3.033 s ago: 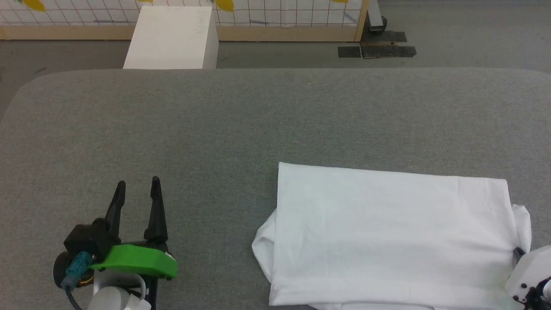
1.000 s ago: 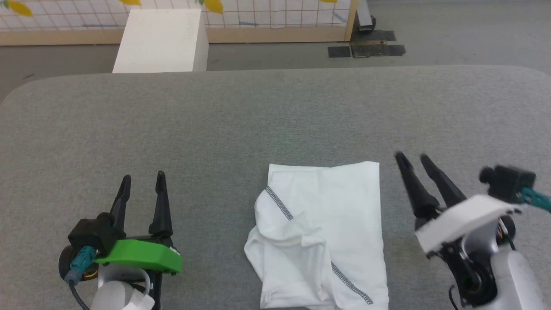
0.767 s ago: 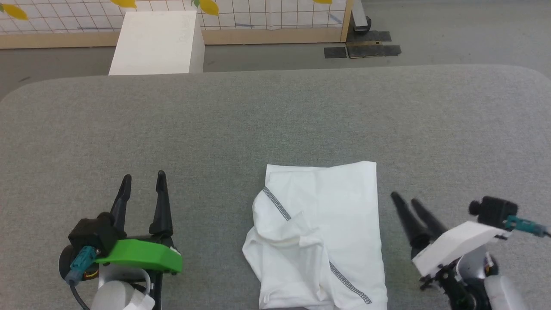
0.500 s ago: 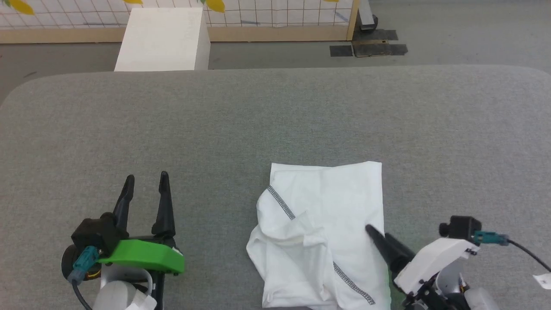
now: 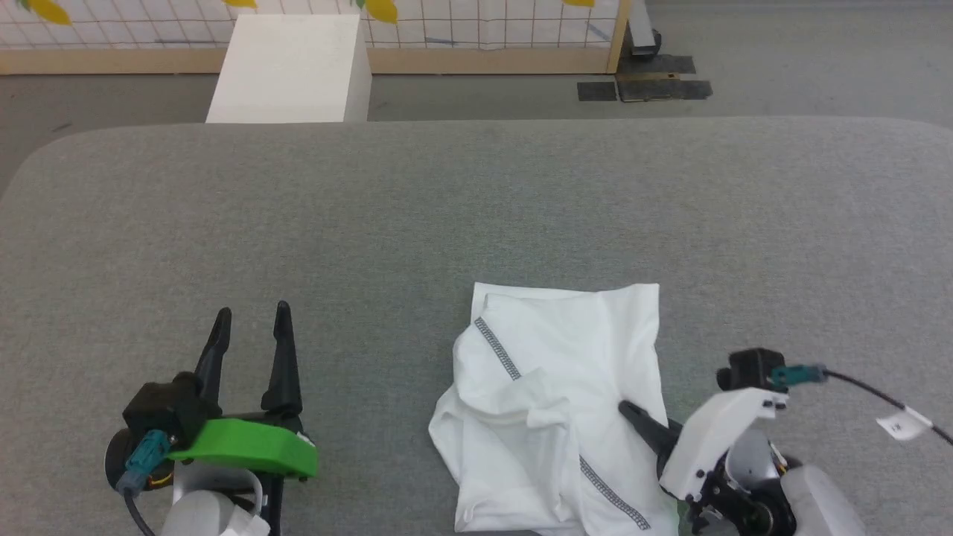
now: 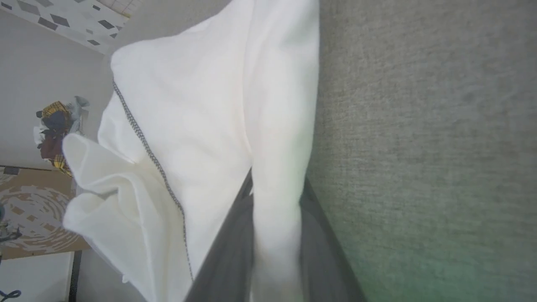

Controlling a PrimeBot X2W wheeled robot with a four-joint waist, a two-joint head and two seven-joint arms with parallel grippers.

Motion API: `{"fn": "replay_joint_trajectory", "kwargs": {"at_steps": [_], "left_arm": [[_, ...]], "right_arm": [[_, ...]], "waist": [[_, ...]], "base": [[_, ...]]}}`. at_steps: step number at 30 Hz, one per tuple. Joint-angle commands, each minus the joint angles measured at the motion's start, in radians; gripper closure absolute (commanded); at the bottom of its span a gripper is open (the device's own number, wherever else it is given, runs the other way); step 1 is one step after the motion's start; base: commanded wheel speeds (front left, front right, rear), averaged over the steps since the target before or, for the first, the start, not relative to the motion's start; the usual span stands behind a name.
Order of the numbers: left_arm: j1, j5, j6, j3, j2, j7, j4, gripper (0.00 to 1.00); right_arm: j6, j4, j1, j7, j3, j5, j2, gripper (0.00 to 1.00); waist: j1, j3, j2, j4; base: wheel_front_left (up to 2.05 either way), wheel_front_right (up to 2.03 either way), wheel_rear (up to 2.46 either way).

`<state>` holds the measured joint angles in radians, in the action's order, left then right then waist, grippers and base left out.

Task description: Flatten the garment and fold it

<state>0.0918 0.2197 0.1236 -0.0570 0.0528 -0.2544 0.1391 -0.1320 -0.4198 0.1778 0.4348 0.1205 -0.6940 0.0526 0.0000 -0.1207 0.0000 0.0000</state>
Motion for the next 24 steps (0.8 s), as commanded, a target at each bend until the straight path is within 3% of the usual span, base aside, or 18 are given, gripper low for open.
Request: {"fn": "replay_joint_trajectory", "kwargs": {"at_steps": [1, 5, 9, 19, 24], "left_arm": [[-0.013, -0.001, 0.005, -0.004, -0.003, -0.007, -0.006, 0.0], [-0.011, -0.006, 0.005, -0.012, -0.003, -0.007, -0.02, 0.0], [0.003, -0.015, 0.005, -0.015, -0.003, -0.007, -0.038, 0.0], [0.074, -0.05, 0.006, 0.009, 0.017, -0.007, -0.093, 0.0], [0.118, -0.062, 0.007, 0.022, 0.059, -0.007, -0.122, 0.0]], "right_arm": [[0.001, 0.024, 0.023, 0.023, 0.004, 0.055, -0.002, 1.0], [0.001, 0.122, 0.063, 0.102, 0.018, 0.305, 0.038, 1.0], [0.001, 0.206, 0.119, 0.176, 0.059, 0.454, 0.121, 1.0], [0.001, 0.219, 0.286, 0.204, 0.062, 0.531, 0.339, 1.0], [0.001, 0.14, 0.362, 0.146, 0.008, 0.567, 0.39, 1.0]], "waist": [[0.0, -0.003, 0.0, -0.021], [0.0, -0.019, 0.0, -0.074], [0.0, -0.047, 0.0, -0.14], [0.0, -0.164, 0.0, -0.305], [0.0, -0.242, 0.0, -0.36]], "base": [[0.0, 0.0, 0.0], [0.0, 0.0, 0.0], [0.0, 0.0, 0.0], [0.0, 0.0, 0.0], [0.0, 0.0, 0.0]]}}
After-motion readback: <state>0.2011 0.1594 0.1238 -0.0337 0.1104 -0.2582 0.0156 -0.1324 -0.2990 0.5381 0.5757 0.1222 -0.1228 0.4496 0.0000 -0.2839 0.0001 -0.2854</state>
